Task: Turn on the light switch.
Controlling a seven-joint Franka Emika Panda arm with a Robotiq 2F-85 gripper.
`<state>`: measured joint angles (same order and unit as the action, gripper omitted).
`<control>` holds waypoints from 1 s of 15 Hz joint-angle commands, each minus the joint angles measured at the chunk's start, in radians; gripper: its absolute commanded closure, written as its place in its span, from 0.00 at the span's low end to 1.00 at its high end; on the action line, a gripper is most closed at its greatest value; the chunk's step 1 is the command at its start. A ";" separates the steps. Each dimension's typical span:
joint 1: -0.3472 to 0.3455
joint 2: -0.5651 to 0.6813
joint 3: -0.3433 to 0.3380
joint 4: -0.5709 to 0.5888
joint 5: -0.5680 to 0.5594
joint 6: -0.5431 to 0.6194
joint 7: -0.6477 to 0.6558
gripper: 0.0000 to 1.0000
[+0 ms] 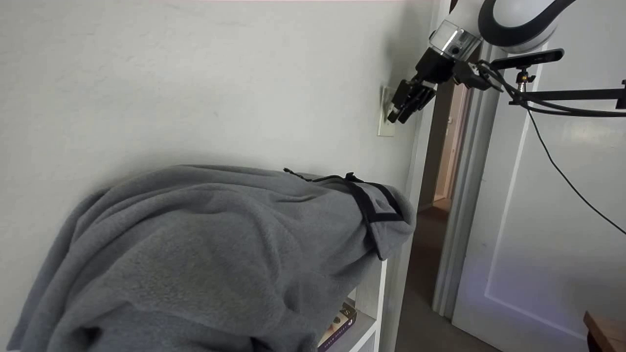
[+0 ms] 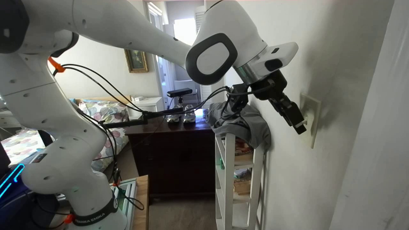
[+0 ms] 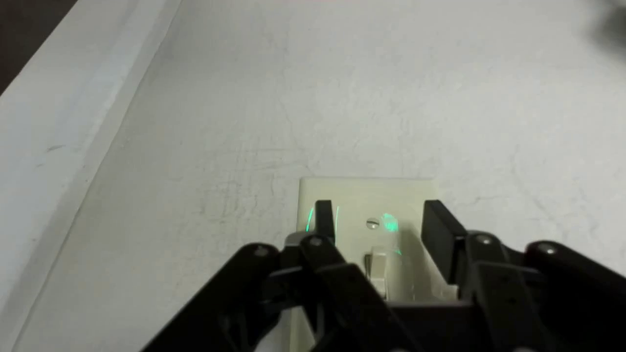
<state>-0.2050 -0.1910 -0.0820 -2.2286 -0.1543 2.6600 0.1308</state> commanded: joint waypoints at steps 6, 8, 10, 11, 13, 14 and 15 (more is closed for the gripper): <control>0.002 0.020 0.003 0.040 -0.030 0.003 0.043 0.54; 0.002 0.020 0.004 0.043 -0.030 0.002 0.046 0.67; 0.003 0.019 0.005 0.044 -0.029 -0.001 0.048 0.77; 0.003 0.018 0.005 0.043 -0.029 -0.003 0.050 0.81; 0.004 0.017 0.006 0.040 -0.029 -0.005 0.053 0.88; 0.003 0.017 0.006 0.040 -0.030 -0.004 0.056 0.94; 0.002 0.015 0.008 0.039 -0.033 -0.005 0.060 0.92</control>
<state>-0.2028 -0.1861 -0.0802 -2.2066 -0.1561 2.6614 0.1468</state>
